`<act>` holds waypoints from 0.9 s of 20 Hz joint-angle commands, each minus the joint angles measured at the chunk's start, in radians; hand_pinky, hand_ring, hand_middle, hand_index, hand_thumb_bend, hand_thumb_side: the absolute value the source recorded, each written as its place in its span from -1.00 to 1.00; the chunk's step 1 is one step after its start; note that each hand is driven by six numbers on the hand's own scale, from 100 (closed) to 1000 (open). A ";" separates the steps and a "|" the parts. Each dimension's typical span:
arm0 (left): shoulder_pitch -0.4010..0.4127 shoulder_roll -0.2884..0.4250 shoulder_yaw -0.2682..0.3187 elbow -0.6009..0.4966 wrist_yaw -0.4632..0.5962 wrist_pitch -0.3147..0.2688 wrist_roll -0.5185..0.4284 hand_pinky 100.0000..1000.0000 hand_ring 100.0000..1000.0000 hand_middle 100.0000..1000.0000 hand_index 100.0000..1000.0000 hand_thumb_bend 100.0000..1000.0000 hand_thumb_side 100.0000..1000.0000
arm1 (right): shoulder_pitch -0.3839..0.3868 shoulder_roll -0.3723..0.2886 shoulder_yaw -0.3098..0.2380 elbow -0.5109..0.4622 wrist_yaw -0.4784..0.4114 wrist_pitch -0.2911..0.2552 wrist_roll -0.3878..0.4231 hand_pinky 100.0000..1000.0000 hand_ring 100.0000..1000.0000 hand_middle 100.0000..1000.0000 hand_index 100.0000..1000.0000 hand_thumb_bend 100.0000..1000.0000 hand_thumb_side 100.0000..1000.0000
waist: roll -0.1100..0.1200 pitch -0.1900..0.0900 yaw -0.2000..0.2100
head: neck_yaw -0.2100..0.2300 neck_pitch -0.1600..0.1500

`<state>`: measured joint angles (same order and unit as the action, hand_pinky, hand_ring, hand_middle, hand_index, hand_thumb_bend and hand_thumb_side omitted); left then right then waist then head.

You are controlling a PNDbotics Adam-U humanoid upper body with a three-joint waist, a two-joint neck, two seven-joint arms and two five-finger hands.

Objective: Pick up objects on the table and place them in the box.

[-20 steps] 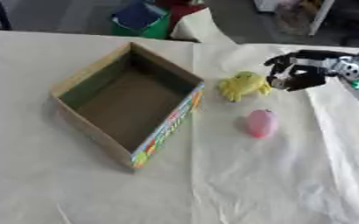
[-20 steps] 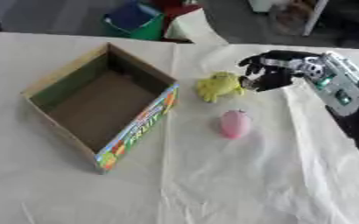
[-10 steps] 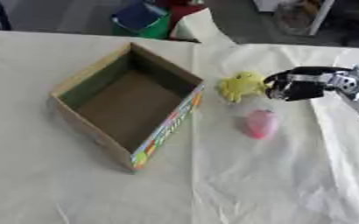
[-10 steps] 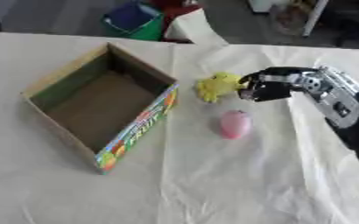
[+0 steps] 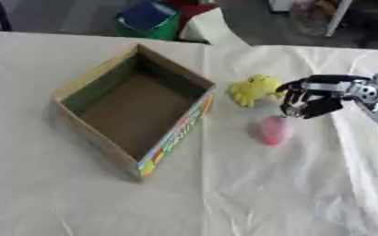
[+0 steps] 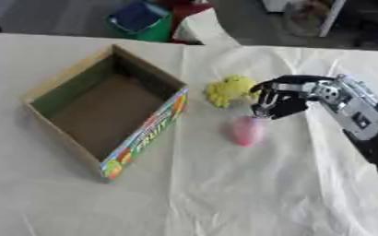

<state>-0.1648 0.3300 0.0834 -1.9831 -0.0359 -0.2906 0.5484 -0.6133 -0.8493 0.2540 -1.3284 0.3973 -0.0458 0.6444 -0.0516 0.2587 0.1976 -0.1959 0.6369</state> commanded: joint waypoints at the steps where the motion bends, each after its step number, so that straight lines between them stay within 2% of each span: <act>1: -0.010 0.010 0.004 -0.017 -0.001 0.004 0.000 -0.06 0.20 0.15 0.45 -1.00 0.90 | -0.003 -0.031 -0.025 -0.042 -0.038 0.004 -0.005 0.59 0.59 0.44 1.00 -1.00 -0.57 | 0.002 -0.015 -0.001 | 0.002 -0.014; 4: -0.009 0.010 0.005 -0.017 -0.001 0.004 0.000 -0.06 0.20 0.15 0.45 -1.00 0.89 | 0.010 -0.034 -0.035 -0.062 -0.060 0.019 -0.010 0.60 0.59 0.43 1.00 -1.00 -0.58 | 0.001 -0.015 -0.002 | 0.003 -0.015; 7: -0.010 0.010 0.005 -0.017 -0.001 0.004 -0.001 -0.06 0.20 0.15 0.45 -1.00 0.89 | 0.024 -0.038 -0.041 -0.083 -0.077 0.027 -0.009 0.60 0.58 0.42 1.00 -1.00 -0.42 | 0.000 -0.014 -0.002 | 0.006 -0.018; 10: -0.010 0.010 0.006 -0.017 -0.001 0.004 -0.001 -0.06 0.20 0.15 0.45 -1.00 0.89 | 0.040 -0.043 -0.045 -0.096 -0.083 0.036 -0.005 0.60 0.59 0.44 1.00 -1.00 0.02 | -0.001 -0.014 -0.002 | 0.007 -0.019; 11: -0.010 0.010 0.006 -0.017 -0.001 0.004 -0.001 -0.06 0.20 0.15 0.45 -1.00 0.89 | 0.045 -0.044 -0.046 -0.098 -0.083 0.038 -0.004 0.60 0.59 0.44 1.00 -1.00 0.11 | -0.001 -0.014 -0.002 | 0.007 -0.019; 15: -0.011 0.009 0.005 -0.017 -0.001 0.004 -0.002 -0.06 0.20 0.15 0.45 -1.00 0.89 | 0.054 -0.044 -0.048 -0.098 -0.086 0.045 0.000 0.60 0.59 0.44 1.00 -1.00 0.26 | 0.000 -0.014 -0.001 | 0.009 -0.018; 18: -0.010 0.009 0.006 -0.017 -0.001 0.005 -0.002 -0.06 0.20 0.15 0.45 -1.00 0.89 | 0.060 -0.047 -0.052 -0.101 -0.093 0.047 -0.001 0.60 0.59 0.43 1.00 -1.00 0.28 | 0.000 -0.014 0.000 | 0.009 -0.018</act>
<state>-0.1659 0.3254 0.0834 -1.9831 -0.0361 -0.2879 0.5477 -0.5447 -0.8506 0.2213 -1.4086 0.3144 -0.0029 0.6458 -0.0546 0.2588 0.1976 -0.1875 0.6311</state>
